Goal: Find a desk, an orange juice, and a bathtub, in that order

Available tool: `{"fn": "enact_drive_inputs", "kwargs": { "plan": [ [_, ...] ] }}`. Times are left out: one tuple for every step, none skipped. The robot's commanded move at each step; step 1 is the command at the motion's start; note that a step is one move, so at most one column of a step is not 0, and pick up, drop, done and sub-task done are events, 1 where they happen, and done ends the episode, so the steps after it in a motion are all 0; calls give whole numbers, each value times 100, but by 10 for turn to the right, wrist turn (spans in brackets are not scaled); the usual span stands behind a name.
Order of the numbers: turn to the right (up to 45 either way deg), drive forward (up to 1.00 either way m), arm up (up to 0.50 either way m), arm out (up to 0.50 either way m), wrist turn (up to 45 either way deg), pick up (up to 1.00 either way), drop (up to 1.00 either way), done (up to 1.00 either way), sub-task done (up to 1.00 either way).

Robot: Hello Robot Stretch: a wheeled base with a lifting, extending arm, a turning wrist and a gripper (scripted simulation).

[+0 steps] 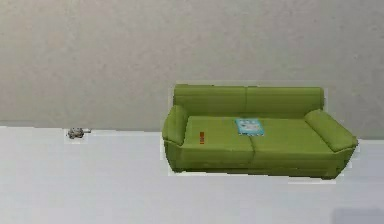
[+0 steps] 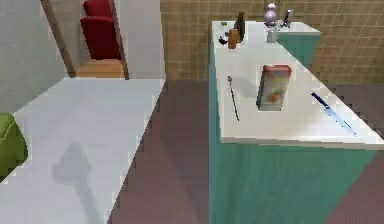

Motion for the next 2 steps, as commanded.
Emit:
{"fn": "enact_drive_inputs", "kwargs": {
  "plan": [
    [450,0,0,0,0,0,0,0,0],
    [30,0,0,0,0,0,0,0,0]
  ]
}}
